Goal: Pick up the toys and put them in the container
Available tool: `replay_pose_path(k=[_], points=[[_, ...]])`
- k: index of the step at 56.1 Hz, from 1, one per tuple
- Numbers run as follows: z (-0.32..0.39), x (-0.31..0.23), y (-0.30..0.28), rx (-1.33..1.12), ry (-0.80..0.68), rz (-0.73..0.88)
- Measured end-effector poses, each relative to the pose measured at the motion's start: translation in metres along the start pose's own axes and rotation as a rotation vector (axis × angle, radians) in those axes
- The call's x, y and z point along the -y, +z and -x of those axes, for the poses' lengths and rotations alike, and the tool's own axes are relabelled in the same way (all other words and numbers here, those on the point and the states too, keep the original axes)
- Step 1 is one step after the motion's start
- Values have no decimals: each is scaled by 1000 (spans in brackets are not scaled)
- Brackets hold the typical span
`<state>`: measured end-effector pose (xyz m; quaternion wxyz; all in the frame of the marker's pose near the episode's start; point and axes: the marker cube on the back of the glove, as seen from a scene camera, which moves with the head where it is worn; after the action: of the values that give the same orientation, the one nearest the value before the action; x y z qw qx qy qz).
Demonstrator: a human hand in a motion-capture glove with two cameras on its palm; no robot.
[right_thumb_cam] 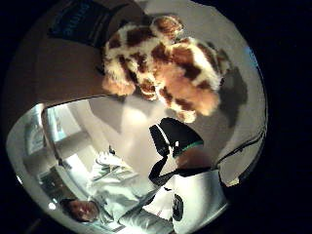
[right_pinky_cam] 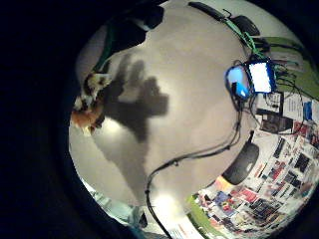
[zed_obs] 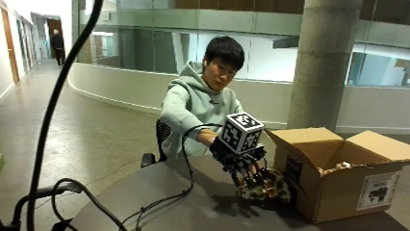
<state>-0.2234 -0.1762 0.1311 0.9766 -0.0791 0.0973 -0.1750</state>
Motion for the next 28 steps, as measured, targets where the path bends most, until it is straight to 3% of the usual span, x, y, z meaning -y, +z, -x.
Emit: replay_pose_path(k=[28], points=[[26, 20, 9, 66, -39, -40]])
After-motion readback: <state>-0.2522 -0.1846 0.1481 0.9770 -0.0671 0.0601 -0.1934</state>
